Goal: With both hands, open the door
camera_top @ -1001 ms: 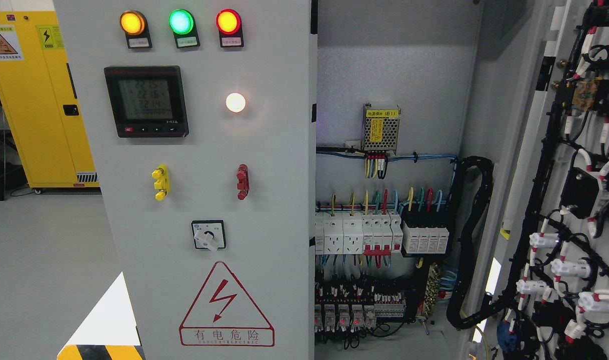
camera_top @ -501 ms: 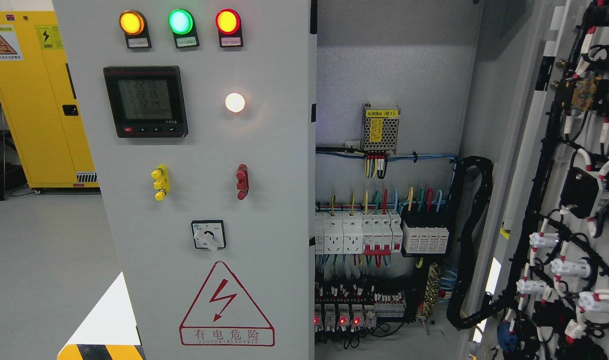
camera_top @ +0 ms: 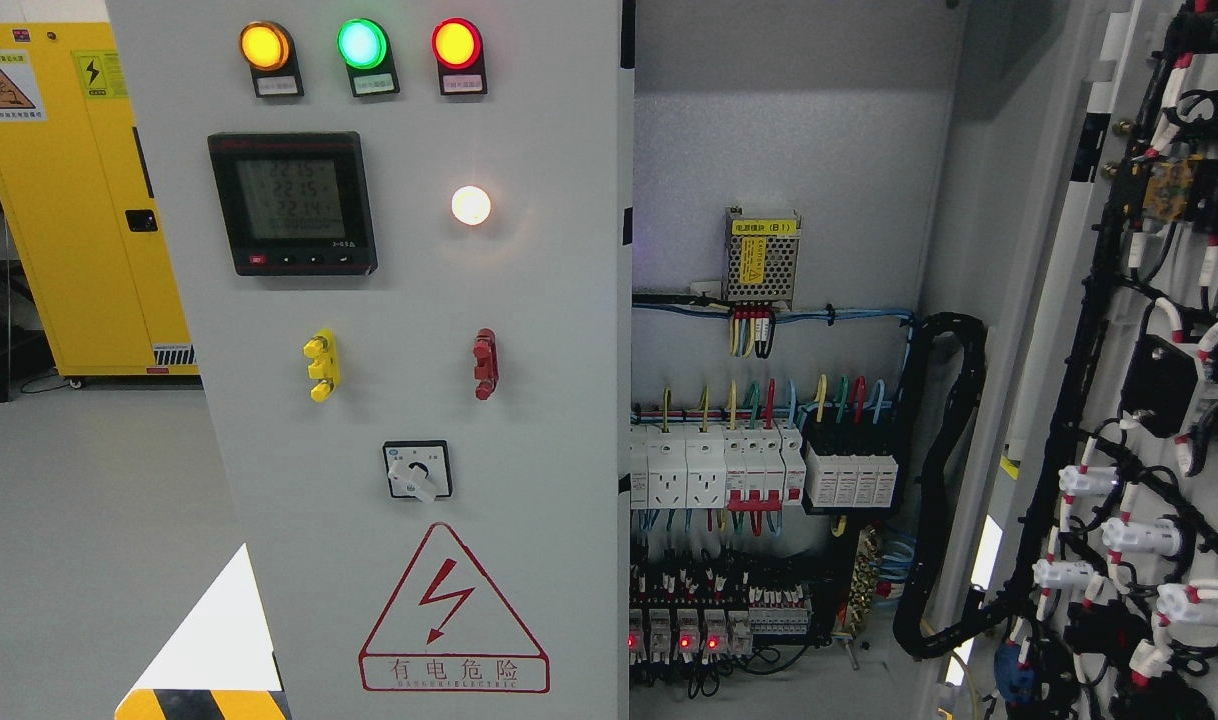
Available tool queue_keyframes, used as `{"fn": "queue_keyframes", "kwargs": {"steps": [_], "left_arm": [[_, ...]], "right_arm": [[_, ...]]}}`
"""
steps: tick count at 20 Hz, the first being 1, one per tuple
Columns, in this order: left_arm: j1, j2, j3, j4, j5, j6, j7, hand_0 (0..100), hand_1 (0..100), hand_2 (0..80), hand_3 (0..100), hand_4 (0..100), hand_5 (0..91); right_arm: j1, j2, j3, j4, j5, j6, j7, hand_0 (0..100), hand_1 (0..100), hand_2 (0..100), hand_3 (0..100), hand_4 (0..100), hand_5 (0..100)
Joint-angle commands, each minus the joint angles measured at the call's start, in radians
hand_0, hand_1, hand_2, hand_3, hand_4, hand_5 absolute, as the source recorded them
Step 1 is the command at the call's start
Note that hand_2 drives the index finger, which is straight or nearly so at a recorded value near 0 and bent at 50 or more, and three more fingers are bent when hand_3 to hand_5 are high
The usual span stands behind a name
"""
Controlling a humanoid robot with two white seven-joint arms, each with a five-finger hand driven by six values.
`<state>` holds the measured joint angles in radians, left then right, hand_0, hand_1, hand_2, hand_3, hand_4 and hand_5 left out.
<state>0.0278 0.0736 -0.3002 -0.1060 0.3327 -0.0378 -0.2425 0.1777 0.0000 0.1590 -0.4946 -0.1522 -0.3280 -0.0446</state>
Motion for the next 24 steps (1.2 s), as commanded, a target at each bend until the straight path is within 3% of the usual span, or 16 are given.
{"fn": "queue_keyframes", "kwargs": {"steps": [1, 3, 7, 13, 20, 24], "left_arm": [[-0.017, -0.026, 0.012, 0.147, -0.001, -0.001, 0.028, 12, 56, 0.0, 0, 0, 0.0], [-0.017, -0.028, 0.010, 0.147, -0.007, -0.004, 0.028, 12, 56, 0.0, 0, 0, 0.0], [-0.017, -0.026, 0.012, 0.147, -0.001, -0.016, 0.029, 12, 56, 0.0, 0, 0, 0.0], [-0.017, -0.028, 0.013, 0.147, 0.000, -0.050, 0.028, 12, 56, 0.0, 0, 0, 0.0], [-0.017, -0.028, 0.012, 0.147, -0.006, -0.048, 0.019, 12, 56, 0.0, 0, 0, 0.0], [-0.019, -0.029, 0.012, 0.146, -0.009, -0.050, 0.019, 12, 56, 0.0, 0, 0, 0.0]], "right_arm": [[0.108, -0.002, 0.004, -0.811, -0.003, 0.024, -0.001, 0, 50, 4, 0, 0, 0], [0.127, 0.005, 0.013, -0.996, -0.004, 0.066, -0.001, 0, 50, 4, 0, 0, 0], [0.131, 0.003, 0.057, -1.287, -0.001, 0.087, -0.001, 0, 50, 4, 0, 0, 0], [0.046, 0.049, 0.063, -1.584, 0.002, 0.176, -0.005, 0, 50, 4, 0, 0, 0], [-0.095, 0.086, 0.068, -1.584, 0.010, 0.190, -0.005, 0, 50, 4, 0, 0, 0], [-0.173, 0.104, 0.080, -1.572, 0.013, 0.268, -0.003, 0, 50, 4, 0, 0, 0]]}}
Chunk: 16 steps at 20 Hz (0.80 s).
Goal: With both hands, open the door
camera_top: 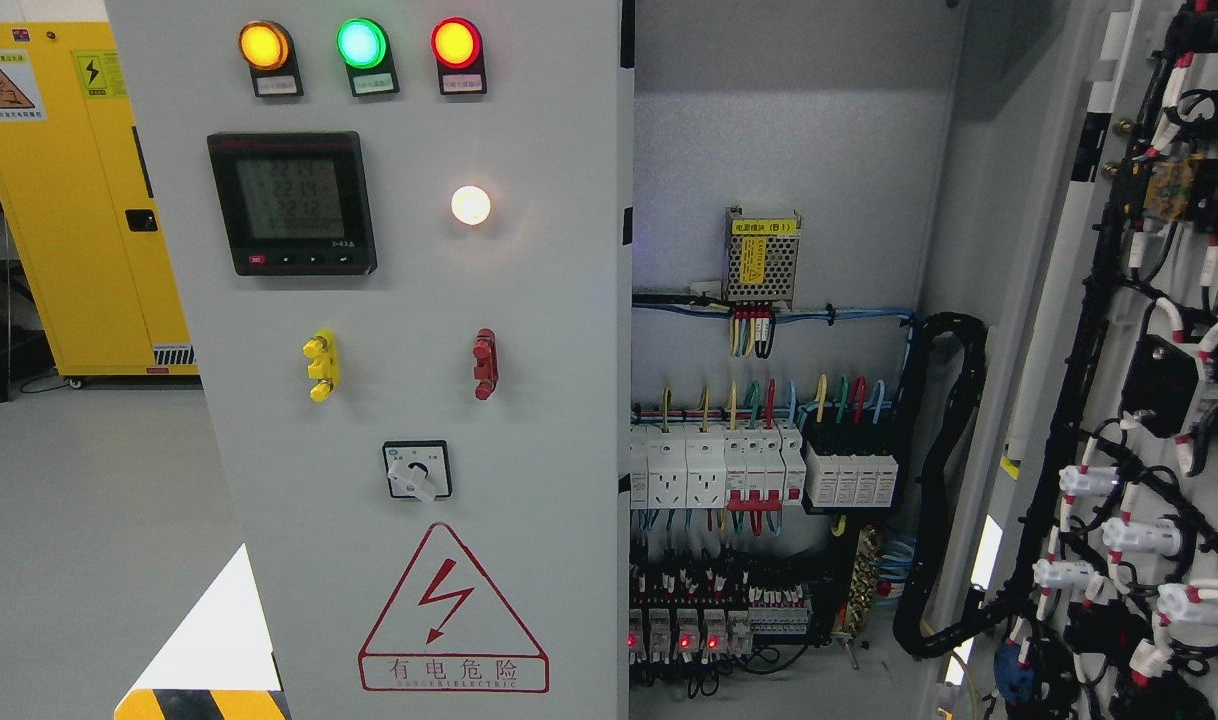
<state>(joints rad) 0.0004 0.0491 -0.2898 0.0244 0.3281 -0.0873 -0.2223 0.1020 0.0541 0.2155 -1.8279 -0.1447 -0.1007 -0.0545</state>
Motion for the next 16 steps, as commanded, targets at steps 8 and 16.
{"fn": "queue_keyframes", "kwargs": {"steps": [8, 16], "left_arm": [[0.006, -0.003, 0.001, 0.015, -0.004, -0.002, -0.003, 12, 56, 0.0, 0, 0, 0.0], [0.006, -0.014, 0.000, 0.014, -0.004, -0.002, -0.003, 12, 56, 0.0, 0, 0, 0.0]], "right_arm": [[-0.318, 0.050, 0.036, -0.151, 0.077, 0.222, 0.005, 0, 50, 4, 0, 0, 0], [-0.464, 0.053, 0.047, 0.022, 0.077, 0.239, 0.002, 0, 50, 4, 0, 0, 0]]}}
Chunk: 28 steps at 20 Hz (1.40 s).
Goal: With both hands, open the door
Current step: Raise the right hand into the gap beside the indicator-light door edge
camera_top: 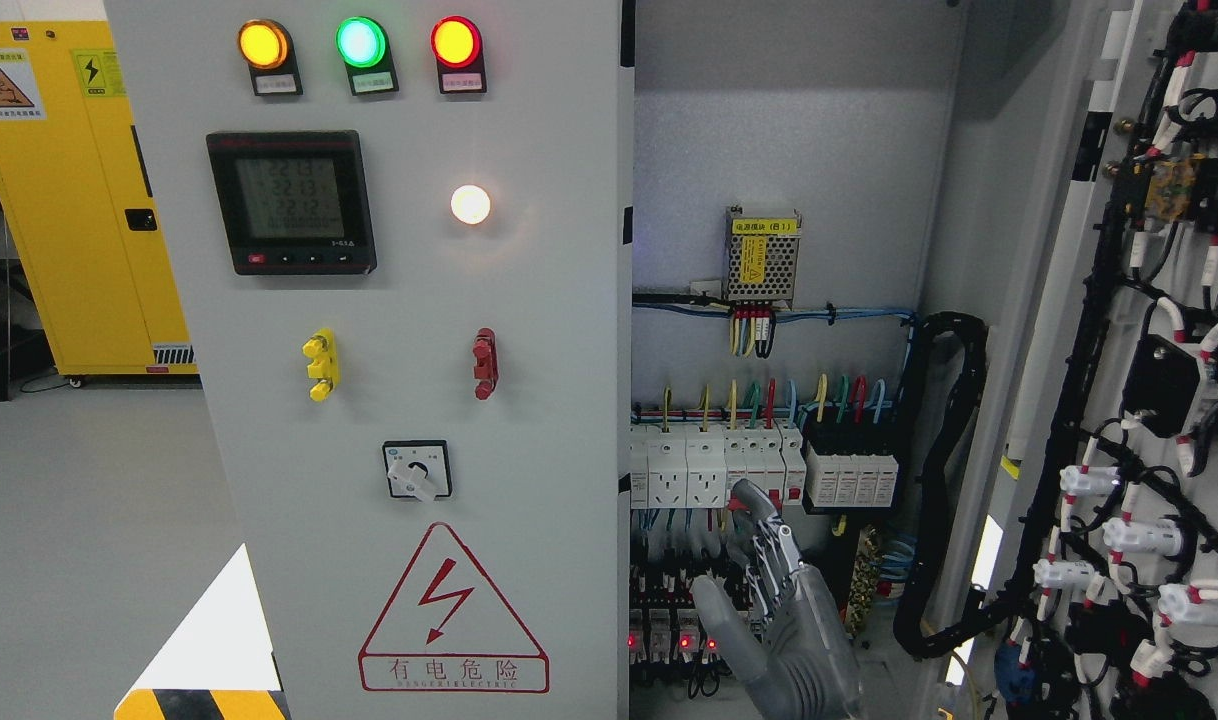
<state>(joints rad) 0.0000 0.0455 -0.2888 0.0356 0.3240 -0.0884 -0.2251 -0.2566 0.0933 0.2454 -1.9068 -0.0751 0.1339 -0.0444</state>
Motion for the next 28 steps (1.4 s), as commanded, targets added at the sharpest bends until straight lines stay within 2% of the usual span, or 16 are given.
{"fn": "queue_keyframes", "kwargs": {"steps": [1, 11, 18, 22, 26, 28], "left_arm": [[0.006, -0.021, -0.001, 0.004, 0.000, -0.001, 0.000, 12, 56, 0.0, 0, 0, 0.0], [0.005, -0.022, 0.000, 0.003, 0.000, -0.002, 0.000, 12, 56, 0.0, 0, 0, 0.0], [-0.024, -0.029, 0.000, 0.003, 0.000, -0.002, 0.000, 12, 56, 0.0, 0, 0, 0.0], [-0.035, -0.030, 0.000, 0.003, 0.000, 0.001, 0.000, 12, 56, 0.0, 0, 0, 0.0], [-0.035, -0.047, 0.000, 0.004, 0.000, 0.001, 0.000, 12, 56, 0.0, 0, 0, 0.0], [-0.035, -0.047, 0.000, 0.004, 0.000, 0.001, 0.000, 12, 56, 0.0, 0, 0, 0.0]], "right_arm": [[-0.122, 0.014, 0.017, 0.120, 0.008, 0.003, -0.006, 0, 50, 4, 0, 0, 0], [-0.263, 0.019, -0.011, 0.285, -0.006, 0.022, 0.001, 0, 50, 4, 0, 0, 0], [-0.302, 0.016, -0.060, 0.347, -0.009, 0.027, 0.083, 0, 50, 4, 0, 0, 0], [-0.331, 0.016, -0.084, 0.367, -0.029, 0.030, 0.095, 0, 50, 4, 0, 0, 0], [-0.366, 0.006, -0.094, 0.393, -0.109, 0.064, 0.098, 0, 50, 4, 0, 0, 0], [-0.384, 0.008, -0.095, 0.394, -0.112, 0.064, 0.116, 0, 50, 4, 0, 0, 0]]}}
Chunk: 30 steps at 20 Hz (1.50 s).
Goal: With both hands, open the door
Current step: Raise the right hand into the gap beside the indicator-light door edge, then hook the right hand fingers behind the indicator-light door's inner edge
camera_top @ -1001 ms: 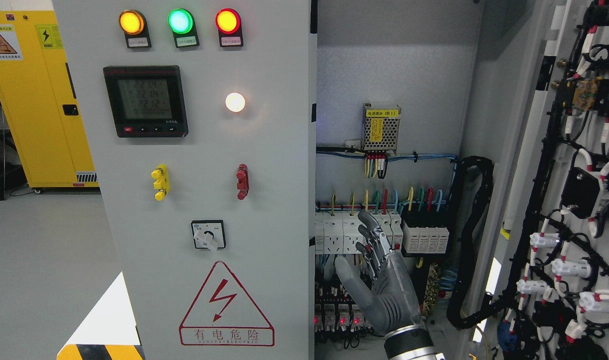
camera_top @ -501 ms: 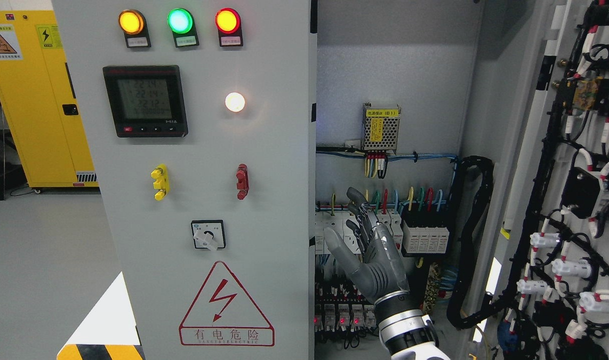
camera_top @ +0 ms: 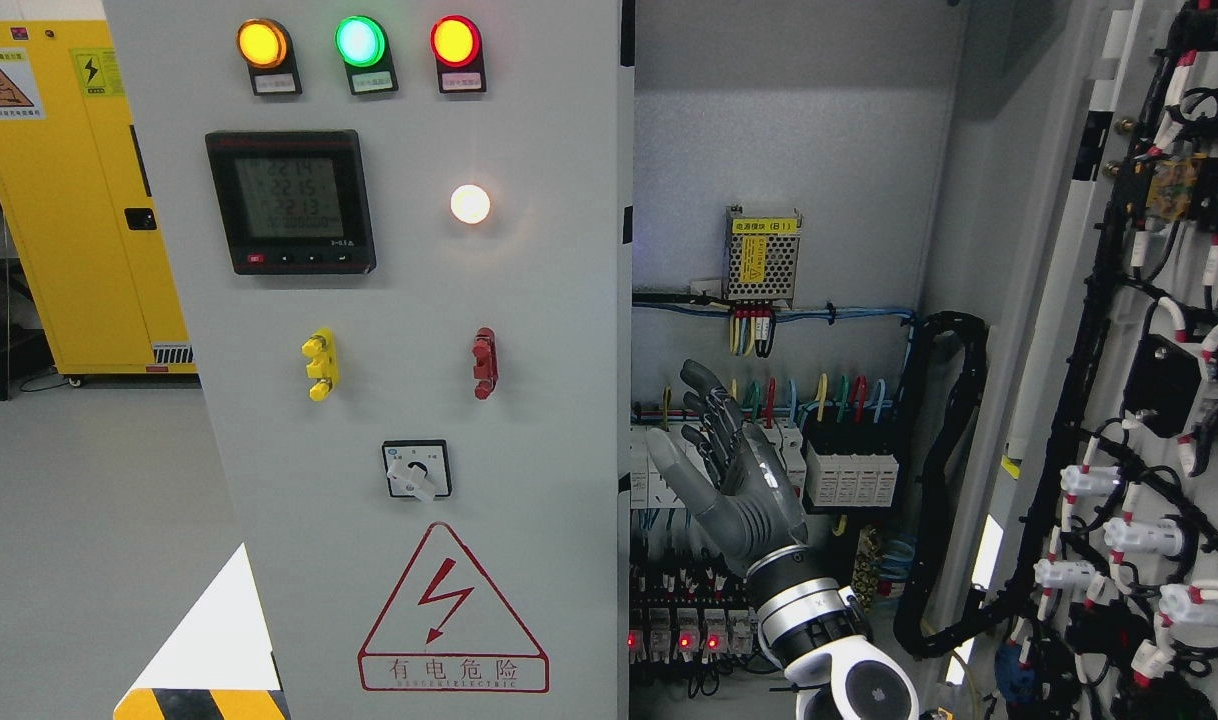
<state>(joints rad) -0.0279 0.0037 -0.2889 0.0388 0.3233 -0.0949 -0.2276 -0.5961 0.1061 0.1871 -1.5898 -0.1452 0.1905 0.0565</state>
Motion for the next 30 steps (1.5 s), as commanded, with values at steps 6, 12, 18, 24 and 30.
{"fn": "queue_keyframes", "kwargs": {"steps": [6, 12, 18, 24, 30], "left_arm": [[-0.007, -0.007, -0.001, 0.001, 0.000, 0.007, 0.002, 12, 56, 0.0, 0, 0, 0.0], [-0.009, -0.008, 0.001, 0.001, -0.001, 0.007, 0.002, 12, 56, 0.0, 0, 0, 0.0], [-0.009, -0.010, 0.001, 0.000, 0.000, 0.007, 0.002, 12, 56, 0.0, 0, 0, 0.0], [-0.007, -0.008, -0.001, 0.001, -0.001, 0.007, 0.002, 12, 56, 0.0, 0, 0, 0.0], [-0.007, -0.017, 0.001, 0.001, -0.001, 0.007, 0.002, 12, 56, 0.0, 0, 0, 0.0]], "right_arm": [[-0.070, -0.003, -0.041, 0.091, -0.044, 0.007, 0.074, 0, 50, 4, 0, 0, 0], [-0.071, -0.003, -0.084, 0.091, -0.060, 0.007, 0.210, 0, 50, 4, 0, 0, 0], [-0.103, -0.003, -0.118, 0.142, -0.114, 0.010, 0.298, 0, 50, 4, 0, 0, 0], [-0.136, -0.003, -0.135, 0.166, -0.185, 0.081, 0.302, 0, 50, 4, 0, 0, 0], [-0.142, -0.002, -0.135, 0.168, -0.186, 0.083, 0.446, 0, 50, 4, 0, 0, 0]]}}
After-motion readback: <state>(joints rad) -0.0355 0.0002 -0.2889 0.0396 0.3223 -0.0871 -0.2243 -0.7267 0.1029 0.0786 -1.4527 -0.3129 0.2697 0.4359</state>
